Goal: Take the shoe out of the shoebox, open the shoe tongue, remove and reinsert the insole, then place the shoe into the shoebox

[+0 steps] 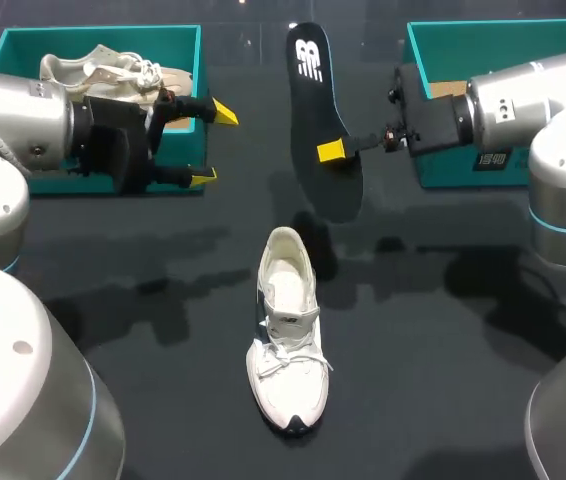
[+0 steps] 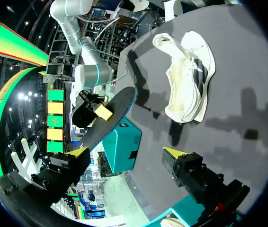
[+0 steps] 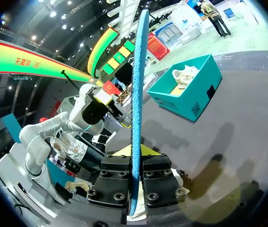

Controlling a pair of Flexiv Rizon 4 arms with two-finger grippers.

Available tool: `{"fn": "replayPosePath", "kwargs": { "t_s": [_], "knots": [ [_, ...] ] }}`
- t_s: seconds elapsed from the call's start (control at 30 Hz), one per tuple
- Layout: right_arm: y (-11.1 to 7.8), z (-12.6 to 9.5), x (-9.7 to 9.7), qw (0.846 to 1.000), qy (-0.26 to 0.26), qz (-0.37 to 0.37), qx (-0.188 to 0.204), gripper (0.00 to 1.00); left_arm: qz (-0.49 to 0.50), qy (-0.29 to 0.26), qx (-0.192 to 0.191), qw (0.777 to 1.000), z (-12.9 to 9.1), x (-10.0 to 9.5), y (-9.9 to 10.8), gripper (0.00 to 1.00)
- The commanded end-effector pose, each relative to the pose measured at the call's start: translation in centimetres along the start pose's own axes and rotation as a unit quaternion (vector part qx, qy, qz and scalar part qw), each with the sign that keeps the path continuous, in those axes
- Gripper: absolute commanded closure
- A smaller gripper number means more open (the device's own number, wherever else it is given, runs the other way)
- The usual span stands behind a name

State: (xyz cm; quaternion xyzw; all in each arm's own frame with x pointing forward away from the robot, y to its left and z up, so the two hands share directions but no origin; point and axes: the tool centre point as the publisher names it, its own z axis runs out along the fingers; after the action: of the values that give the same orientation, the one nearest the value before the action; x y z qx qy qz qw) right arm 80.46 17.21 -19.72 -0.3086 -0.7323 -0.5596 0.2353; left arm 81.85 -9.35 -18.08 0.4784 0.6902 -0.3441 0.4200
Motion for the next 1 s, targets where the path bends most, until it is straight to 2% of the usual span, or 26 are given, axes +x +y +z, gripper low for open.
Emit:
{"fn": "replayPosePath", "kwargs": {
  "t_s": [0.03,0.37,0.4,0.53,0.6,0.63,0.67,0.7,1.0],
  "knots": [
    [-0.2,0.0,0.2,1.0,-0.003,0.0,-0.001,1.0,-0.071,0.043,-0.029,0.996,-0.9,-0.4,-1.0,0.0],
    [-0.2,0.0,0.2,1.0,-0.003,0.0,-0.001,1.0,-0.071,0.043,-0.029,0.996,-0.9,-0.4,-1.0,0.0],
    [-0.2,0.0,0.2,1.0,-0.003,0.0,-0.001,1.0,-0.099,0.05,-0.051,0.993,-0.5,0.1,-1.2,0.0],
    [-1.1,-1.5,-0.4,1.0,-0.004,-0.022,-0.016,1.0,-0.22,0.065,-0.079,0.97,-0.7,2.8,-2.0,0.0],
    [-1.4,-1.9,-0.3,0.999,0.003,-0.037,-0.016,1.0,-0.3,0.086,-0.094,0.946,-1.3,4.0,-2.6,0.0],
    [-1.6,-2.0,-0.3,0.999,-0.005,-0.044,-0.018,1.0,-0.337,0.114,-0.112,0.928,-1.7,4.4,-2.8,0.0],
    [-1.8,-2.2,-0.3,0.998,-0.019,-0.055,-0.022,1.0,-0.378,0.165,-0.136,0.901,-1.8,4.8,-2.8,0.0],
    [-1.8,-2.2,-0.3,0.998,-0.019,-0.055,-0.022,1.0,-0.382,0.195,-0.17,0.887,-2.2,5.2,-2.8,0.0],
    [-1.8,-2.2,-0.3,0.998,-0.019,-0.055,-0.022,1.0,-0.382,0.195,-0.17,0.887,-2.2,5.2,-2.8,0.0]
  ]
}}
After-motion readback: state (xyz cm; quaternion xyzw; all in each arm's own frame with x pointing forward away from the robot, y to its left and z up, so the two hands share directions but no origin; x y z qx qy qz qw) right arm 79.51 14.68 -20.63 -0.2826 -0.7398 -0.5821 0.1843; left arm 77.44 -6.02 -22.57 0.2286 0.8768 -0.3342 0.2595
